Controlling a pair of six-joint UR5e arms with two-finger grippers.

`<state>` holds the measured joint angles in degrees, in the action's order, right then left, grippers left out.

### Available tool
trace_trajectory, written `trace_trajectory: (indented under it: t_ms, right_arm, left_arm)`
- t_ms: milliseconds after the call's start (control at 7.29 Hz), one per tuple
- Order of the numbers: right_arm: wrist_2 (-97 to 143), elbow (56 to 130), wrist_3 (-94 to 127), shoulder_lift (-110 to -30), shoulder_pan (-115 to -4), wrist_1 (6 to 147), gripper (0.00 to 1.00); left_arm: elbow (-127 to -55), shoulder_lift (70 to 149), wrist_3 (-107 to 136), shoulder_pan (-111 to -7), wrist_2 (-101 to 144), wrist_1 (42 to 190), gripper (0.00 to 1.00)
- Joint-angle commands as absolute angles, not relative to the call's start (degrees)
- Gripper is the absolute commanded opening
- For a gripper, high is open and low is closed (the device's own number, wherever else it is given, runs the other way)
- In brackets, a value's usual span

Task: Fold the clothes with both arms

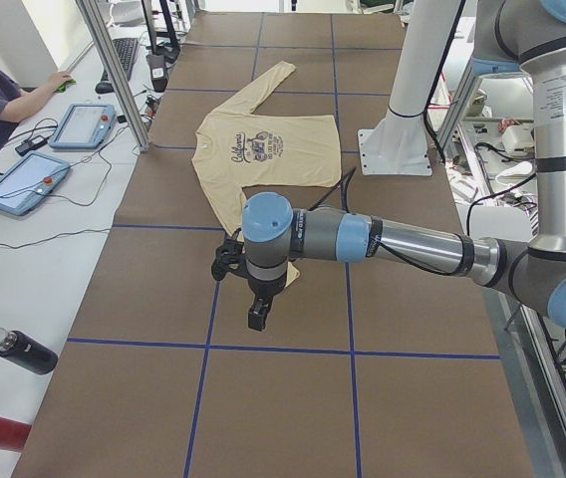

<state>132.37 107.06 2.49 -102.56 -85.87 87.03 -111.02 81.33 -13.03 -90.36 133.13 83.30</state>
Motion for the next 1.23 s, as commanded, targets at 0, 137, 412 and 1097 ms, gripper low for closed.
trace_trajectory:
  t_ms: [0, 137, 412, 1097]
  right_arm:
    - [132.4, 107.4, 6.5, -102.0, -83.0, 81.4, 1.0]
    - [134.1, 107.1, 9.0, -102.0, -82.9, 77.8, 1.0]
    - [138.6, 106.8, 13.1, -101.9, -81.3, 76.0, 1.0]
    - [127.2, 98.7, 36.8, -102.3, -67.3, 52.8, 0.96]
  left_arm:
    - [-113.4, 85.8, -13.0, -90.4, 133.1, 84.8, 1.0]
    - [-112.8, 88.7, -13.1, -90.3, 133.0, 88.6, 1.0]
    - [-108.0, 90.8, -13.1, -89.7, 133.7, 94.3, 1.0]
    - [-103.3, 90.8, -13.1, -89.1, 135.6, 101.9, 1.0]
